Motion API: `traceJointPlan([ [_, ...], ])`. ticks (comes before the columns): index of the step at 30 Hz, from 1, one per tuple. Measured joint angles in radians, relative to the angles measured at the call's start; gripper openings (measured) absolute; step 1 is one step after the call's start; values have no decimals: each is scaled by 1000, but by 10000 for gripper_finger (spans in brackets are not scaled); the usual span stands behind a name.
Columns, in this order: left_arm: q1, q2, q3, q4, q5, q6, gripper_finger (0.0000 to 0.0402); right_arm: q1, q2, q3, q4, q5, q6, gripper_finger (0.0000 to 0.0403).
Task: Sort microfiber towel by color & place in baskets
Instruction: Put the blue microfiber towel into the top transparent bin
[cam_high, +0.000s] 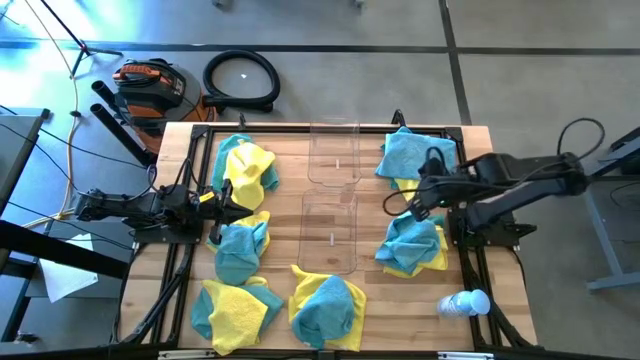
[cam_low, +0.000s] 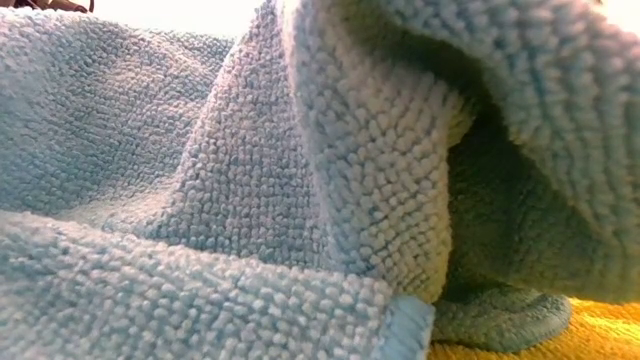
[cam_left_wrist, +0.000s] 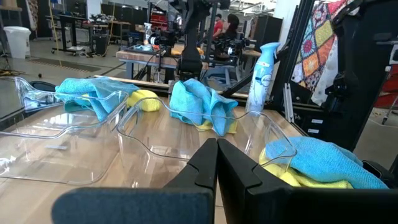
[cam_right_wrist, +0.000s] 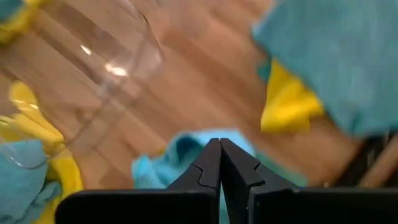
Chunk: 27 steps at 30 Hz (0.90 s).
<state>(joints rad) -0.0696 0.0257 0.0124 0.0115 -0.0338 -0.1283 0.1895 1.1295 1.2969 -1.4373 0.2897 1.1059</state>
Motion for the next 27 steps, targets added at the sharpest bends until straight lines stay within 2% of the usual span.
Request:
traceJointPlan([
  [6, 0, 0, 0, 0, 0, 0, 0, 34, 78, -10, -69, -112, 263, 1],
  [11, 0, 0, 0, 0, 0, 0, 0, 61, 109, -75, -83, -172, 354, 25],
  [15, 0, 0, 0, 0, 0, 0, 0, 79, 122, -132, -77, -215, 404, 69],
  [22, 0, 0, 0, 0, 0, 0, 0, 107, 122, -237, -25, -221, 515, 162],
  [27, 0, 0, 0, 0, 0, 0, 0, 114, 122, -338, 108, -222, 547, 220],
])
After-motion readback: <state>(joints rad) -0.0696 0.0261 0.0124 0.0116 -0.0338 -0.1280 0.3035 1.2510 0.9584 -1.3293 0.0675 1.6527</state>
